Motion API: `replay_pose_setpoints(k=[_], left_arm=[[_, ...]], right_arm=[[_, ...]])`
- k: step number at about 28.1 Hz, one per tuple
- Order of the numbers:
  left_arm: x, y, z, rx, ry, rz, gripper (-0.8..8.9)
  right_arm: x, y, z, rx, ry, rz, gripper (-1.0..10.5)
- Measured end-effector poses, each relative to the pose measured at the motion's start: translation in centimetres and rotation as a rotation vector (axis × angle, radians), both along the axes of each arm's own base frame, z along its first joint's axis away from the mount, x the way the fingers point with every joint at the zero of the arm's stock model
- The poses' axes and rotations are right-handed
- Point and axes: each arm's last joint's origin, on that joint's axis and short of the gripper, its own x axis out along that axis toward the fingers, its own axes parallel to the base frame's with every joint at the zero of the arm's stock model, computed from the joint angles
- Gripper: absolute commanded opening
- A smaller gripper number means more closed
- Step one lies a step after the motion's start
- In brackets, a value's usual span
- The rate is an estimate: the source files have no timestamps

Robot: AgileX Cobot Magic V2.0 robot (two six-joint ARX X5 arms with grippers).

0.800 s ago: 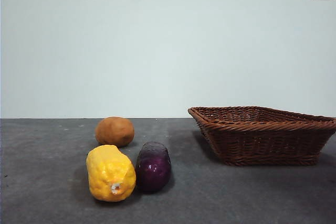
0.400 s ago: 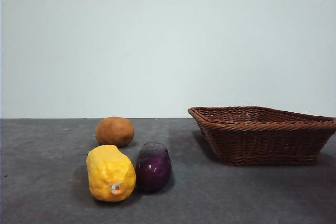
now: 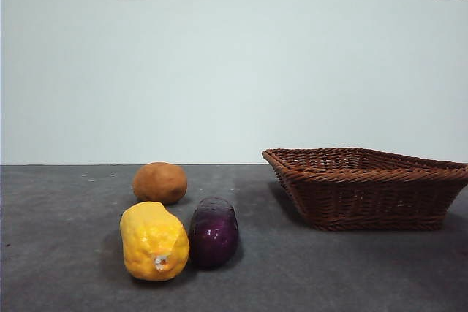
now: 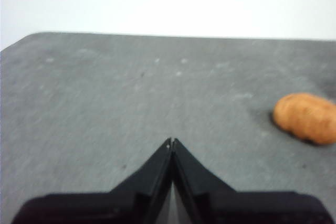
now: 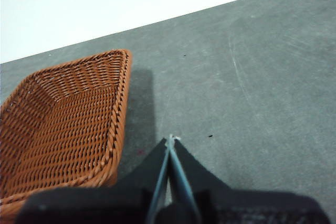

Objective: Help me put the vegetables on the table into the basket

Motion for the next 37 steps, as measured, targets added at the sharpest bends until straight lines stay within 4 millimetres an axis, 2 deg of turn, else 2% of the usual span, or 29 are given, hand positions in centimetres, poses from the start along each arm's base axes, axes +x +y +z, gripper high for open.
replay_pose_setpoints(k=[4, 11, 23, 27, 33, 37], left_arm=[[0.1, -0.1, 0.5, -0.009, -0.046, -0.029, -0.04], [0.6, -0.1, 1.1, -0.041, 0.003, -0.045, -0.04], [2.6, -0.3, 3.1, -0.132, 0.130, -0.108, -0.04], [3.7, -0.4, 3.9, -0.169, 0.177, -0.148, -0.04], [6.8, -0.8, 6.3, -0.306, 0.272, -0.281, -0.04], [8.3, -1.2, 7.4, -0.438, 0.333, -0.413, -0.03]], right_arm=[[0.0, 0.0, 0.2, 0.012, -0.004, 0.005, 0.0], [0.0, 0.0, 2.0, 0.016, -0.011, 0.005, 0.0], [1.7, 0.0, 3.8, 0.119, 0.127, -0.012, 0.0], [2.6, 0.0, 4.8, 0.147, 0.163, 0.013, 0.0], [4.9, 0.0, 7.2, 0.165, 0.221, 0.016, 0.0], [5.6, 0.1, 8.5, 0.229, 0.271, 0.042, 0.0]])
